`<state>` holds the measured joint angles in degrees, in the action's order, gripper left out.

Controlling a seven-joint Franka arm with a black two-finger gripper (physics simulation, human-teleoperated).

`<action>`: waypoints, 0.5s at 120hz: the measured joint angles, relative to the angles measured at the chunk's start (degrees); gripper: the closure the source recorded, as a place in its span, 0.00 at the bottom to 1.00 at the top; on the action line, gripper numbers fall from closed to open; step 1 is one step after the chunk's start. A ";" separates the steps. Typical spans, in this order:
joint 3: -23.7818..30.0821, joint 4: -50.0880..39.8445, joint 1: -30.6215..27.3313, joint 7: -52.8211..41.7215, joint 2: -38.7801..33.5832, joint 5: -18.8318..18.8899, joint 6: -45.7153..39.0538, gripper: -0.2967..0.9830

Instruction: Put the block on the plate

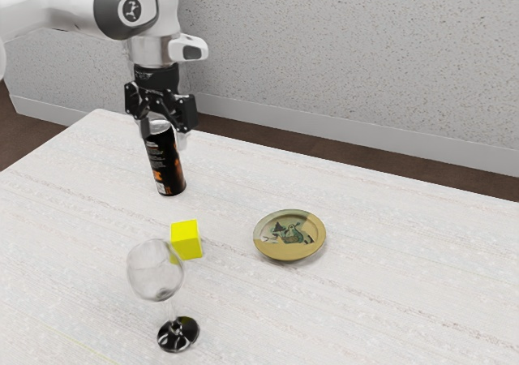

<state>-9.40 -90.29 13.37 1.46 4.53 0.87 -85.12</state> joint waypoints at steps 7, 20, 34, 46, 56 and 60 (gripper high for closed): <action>0.03 0.00 0.02 -0.39 0.01 0.02 -0.08 0.23; 0.12 0.00 0.20 -1.01 0.02 0.17 -0.15 0.23; -0.33 -0.07 0.07 -0.41 1.27 0.22 -1.76 0.23; -2.05 -0.03 -0.04 2.02 2.92 0.09 -3.56 0.23; -3.60 -0.07 -0.37 4.85 4.74 -0.30 -5.47 0.23; -4.05 -0.08 -0.60 6.04 5.95 -0.63 -6.38 0.23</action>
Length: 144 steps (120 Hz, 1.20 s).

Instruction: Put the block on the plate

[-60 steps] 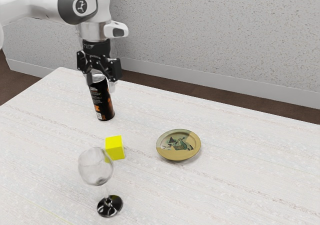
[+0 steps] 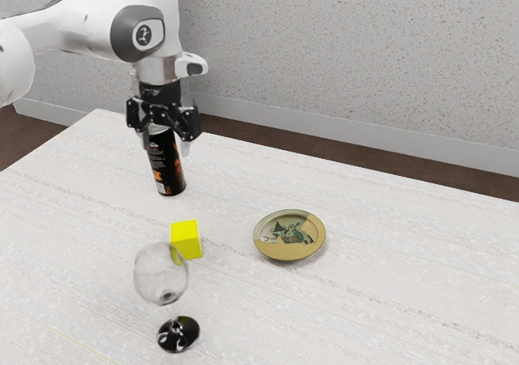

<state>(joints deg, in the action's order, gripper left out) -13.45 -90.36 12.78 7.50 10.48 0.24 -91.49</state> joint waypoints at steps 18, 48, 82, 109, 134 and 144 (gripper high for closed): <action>-1.11 -0.72 -1.16 5.80 5.09 -2.02 -4.94 0.23; -1.35 -11.50 -1.39 15.47 4.93 -4.82 -16.50 0.23; -0.88 -19.61 -1.48 25.30 4.26 -5.28 -28.25 0.23; -0.88 -21.22 -1.53 31.13 4.51 -5.37 -32.17 0.23; -0.79 -23.79 -1.47 34.91 4.72 -5.80 -35.26 0.23; -0.75 -24.85 -1.50 36.09 4.77 -6.04 -36.53 0.23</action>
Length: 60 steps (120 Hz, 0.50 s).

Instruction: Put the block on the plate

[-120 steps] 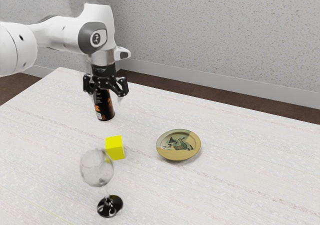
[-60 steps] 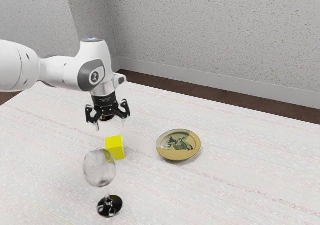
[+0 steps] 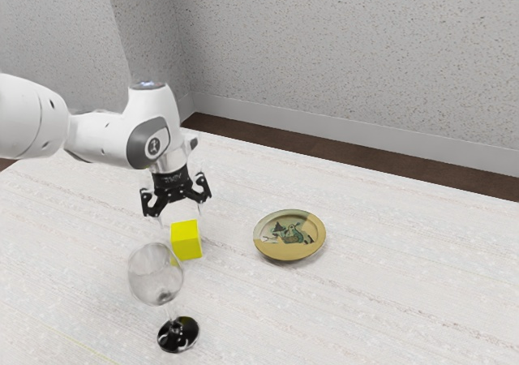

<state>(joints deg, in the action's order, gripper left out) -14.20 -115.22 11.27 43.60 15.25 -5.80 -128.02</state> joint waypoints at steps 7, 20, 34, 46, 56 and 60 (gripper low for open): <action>0.02 -0.26 0.01 0.74 0.04 -0.10 -0.66 0.23; 0.09 -0.66 0.15 1.92 0.19 -0.20 -1.56 0.23; 0.23 -2.73 0.32 2.90 0.17 -0.23 -2.62 0.23; 0.57 -3.49 0.47 3.60 0.18 -0.25 -3.23 0.23; 0.71 -3.90 0.58 4.10 0.19 -0.32 -3.65 0.23; 0.73 -4.12 0.59 4.28 0.19 -0.41 -3.83 0.23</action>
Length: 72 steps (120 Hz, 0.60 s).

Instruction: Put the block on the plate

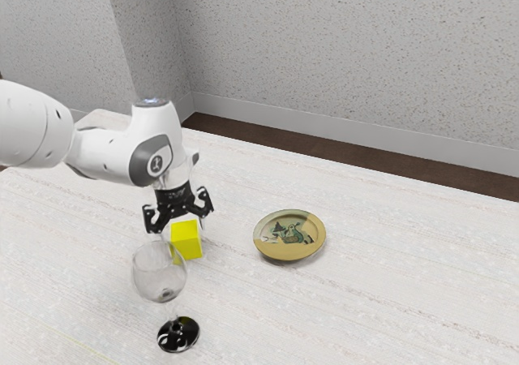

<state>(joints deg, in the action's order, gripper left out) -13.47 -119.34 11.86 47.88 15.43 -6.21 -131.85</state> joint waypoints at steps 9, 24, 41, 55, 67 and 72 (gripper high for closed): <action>0.50 -0.50 0.00 0.37 0.18 -0.21 -0.58 0.23; 1.04 -0.70 0.03 0.90 0.46 -0.43 -1.50 0.23; 1.22 -0.75 0.10 1.38 0.81 -0.56 -2.19 0.23; 1.25 -0.81 0.09 1.69 0.94 -0.76 -2.64 0.23; 1.25 -0.77 -0.17 1.83 1.23 -0.81 -2.90 0.23; 1.28 -0.75 -0.27 1.87 1.40 -0.83 -3.13 0.23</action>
<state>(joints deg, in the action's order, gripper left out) -12.18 -120.10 11.60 49.75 16.83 -7.04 -134.99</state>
